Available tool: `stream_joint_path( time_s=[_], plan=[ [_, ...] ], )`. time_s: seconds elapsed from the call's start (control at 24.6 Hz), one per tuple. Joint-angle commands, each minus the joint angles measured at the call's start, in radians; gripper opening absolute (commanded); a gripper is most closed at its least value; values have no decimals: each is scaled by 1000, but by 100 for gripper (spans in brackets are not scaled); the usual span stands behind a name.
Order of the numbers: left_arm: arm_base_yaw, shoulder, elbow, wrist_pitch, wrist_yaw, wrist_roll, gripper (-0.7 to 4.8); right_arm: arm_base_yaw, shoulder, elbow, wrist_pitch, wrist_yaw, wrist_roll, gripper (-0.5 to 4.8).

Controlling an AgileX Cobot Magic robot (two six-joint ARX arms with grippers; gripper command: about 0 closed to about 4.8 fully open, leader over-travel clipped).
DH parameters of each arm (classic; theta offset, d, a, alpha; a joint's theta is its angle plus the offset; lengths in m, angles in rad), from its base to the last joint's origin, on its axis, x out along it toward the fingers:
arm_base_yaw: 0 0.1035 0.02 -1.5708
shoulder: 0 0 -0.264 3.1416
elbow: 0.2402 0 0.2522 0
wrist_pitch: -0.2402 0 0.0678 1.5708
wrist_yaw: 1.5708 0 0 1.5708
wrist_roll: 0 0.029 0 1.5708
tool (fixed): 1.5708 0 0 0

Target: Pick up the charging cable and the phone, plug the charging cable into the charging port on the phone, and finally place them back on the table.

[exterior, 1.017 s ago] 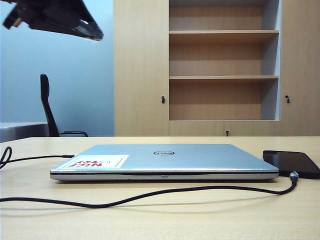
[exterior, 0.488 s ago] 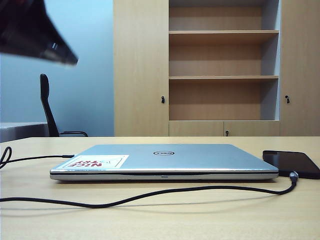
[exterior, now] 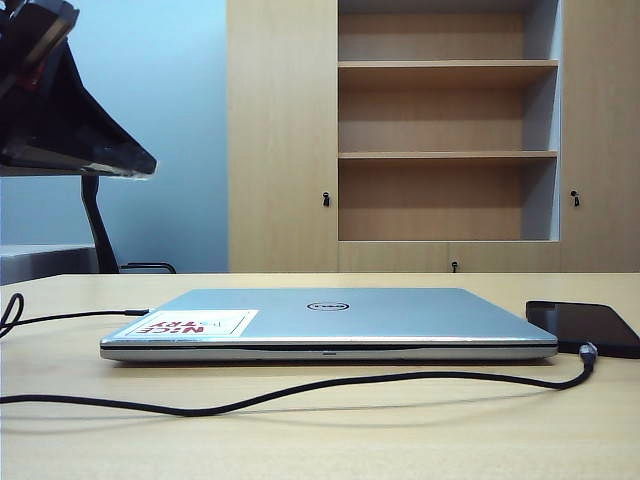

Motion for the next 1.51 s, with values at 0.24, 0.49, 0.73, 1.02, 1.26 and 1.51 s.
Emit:
stream_joint_path(
  time_s=[0.24,0.49,0.73,1.02,1.26,1.51],
  plan=[
    [-1,-1,-63,173,2,30,-5,0,-101,-58,5,-9,1,-6],
    [-2,-2,-63,232,2,26,-6,0,-102,-58,5,-7,1,-6],
    [53,-166,-82,237,2,56,-5,0,-102,-58,5,-7,1,-6],
    [427,-483,-155,52,2,56,-6,-1,-103,-58,5,-3,1,-6],
    [474,-609,-219,25,2,57,-5,-1,-103,-58,5,-3,1,-6],
    [509,-744,-281,-35,1,91,-6,-1,-103,-58,5,-4,1,-6]
  ],
)
